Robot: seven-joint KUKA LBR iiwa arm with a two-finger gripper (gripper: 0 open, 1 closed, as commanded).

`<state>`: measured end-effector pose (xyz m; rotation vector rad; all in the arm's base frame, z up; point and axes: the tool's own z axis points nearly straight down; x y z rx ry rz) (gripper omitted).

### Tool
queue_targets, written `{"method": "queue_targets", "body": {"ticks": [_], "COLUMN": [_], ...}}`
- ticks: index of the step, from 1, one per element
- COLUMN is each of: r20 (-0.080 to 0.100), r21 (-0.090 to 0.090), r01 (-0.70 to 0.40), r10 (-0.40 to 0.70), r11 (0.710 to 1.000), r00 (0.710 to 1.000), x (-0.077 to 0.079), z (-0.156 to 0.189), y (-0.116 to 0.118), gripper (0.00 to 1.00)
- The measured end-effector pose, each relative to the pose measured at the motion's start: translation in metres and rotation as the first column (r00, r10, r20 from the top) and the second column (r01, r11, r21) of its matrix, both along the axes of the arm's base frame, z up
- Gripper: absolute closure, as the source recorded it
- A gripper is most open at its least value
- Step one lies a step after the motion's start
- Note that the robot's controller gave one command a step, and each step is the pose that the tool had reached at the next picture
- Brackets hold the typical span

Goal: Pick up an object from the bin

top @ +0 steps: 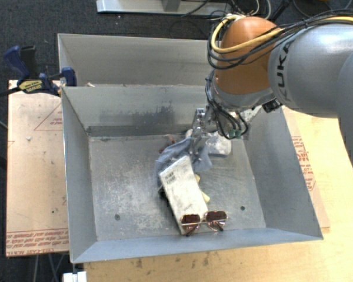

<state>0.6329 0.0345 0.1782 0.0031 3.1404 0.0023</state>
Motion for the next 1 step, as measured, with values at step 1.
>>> {"method": "queue_targets", "body": {"ticks": [1], "r20": [-0.003], "r21": [-0.001], "r01": [-0.027], "r10": [0.027], "r11": [1.000], "r00": [1.000], "x": [-0.0002], "z": [0.0178], "y": [0.0021], "gripper": [1.00]}}
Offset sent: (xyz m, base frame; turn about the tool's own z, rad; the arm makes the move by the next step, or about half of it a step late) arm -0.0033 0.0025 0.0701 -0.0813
